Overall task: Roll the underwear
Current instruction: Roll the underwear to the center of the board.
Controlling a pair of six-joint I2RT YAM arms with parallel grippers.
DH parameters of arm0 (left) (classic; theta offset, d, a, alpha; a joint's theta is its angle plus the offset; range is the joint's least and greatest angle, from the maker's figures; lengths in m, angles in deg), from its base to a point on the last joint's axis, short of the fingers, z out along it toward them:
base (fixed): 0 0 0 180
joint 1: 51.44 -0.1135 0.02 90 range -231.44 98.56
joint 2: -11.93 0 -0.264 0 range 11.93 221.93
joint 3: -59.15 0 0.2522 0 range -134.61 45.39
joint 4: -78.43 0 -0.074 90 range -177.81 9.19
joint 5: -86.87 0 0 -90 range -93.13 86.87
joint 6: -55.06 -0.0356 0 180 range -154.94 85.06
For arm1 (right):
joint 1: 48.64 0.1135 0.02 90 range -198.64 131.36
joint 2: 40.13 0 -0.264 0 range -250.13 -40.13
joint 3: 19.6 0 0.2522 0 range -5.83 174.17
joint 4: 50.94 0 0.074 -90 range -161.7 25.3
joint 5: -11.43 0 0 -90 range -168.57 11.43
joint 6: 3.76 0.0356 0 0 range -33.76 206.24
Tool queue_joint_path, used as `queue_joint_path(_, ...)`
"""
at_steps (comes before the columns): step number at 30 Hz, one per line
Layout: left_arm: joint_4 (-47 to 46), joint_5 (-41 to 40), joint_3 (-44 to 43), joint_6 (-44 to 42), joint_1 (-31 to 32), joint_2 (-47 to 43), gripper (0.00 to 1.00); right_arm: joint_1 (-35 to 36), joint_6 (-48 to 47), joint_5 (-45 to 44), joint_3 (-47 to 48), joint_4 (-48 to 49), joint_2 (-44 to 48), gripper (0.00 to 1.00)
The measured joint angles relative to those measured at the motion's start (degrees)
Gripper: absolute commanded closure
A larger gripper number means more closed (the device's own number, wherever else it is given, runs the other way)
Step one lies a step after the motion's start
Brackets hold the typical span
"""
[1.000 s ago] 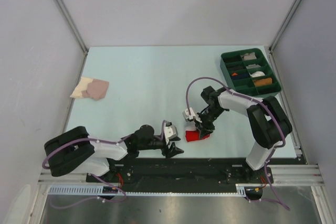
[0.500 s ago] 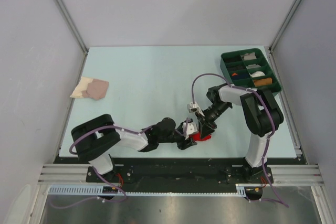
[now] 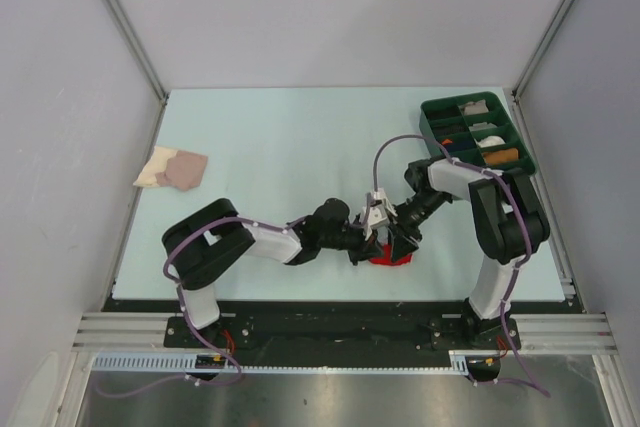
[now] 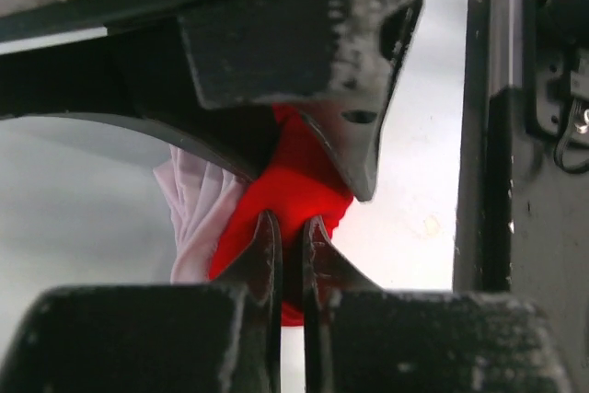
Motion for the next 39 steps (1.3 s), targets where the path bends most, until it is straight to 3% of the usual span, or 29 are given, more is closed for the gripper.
queue_joint_path(9, -0.9, 2.6, -3.7, 1.4, -1.6, 3.3, 1.00, -4.4, 7.5, -3.6, -0.3, 0.5, 5.1, 0.40)
queue_joint_path(23, -2.1, 5.8, -3.8, 8.6, -3.5, 5.0, 0.99, -8.1, 10.3, 2.8, -0.2, 3.5, 5.5, 0.32)
queue_joint_path(26, -2.4, 6.1, -3.8, 9.2, -3.7, 5.2, 1.00, -8.0, 10.6, 2.8, -0.2, 3.7, 2.2, 0.25)
queue_joint_path(27, -2.5, 6.1, -3.8, 9.3, -3.7, 5.2, 1.00, -7.9, 10.8, 2.7, -0.2, 3.8, 1.3, 0.01)
queue_joint_path(39, -4.1, 6.6, -3.3, 11.3, -4.2, 5.6, 1.00, -6.3, 19.1, 1.5, -0.5, 7.6, -0.3, 0.00)
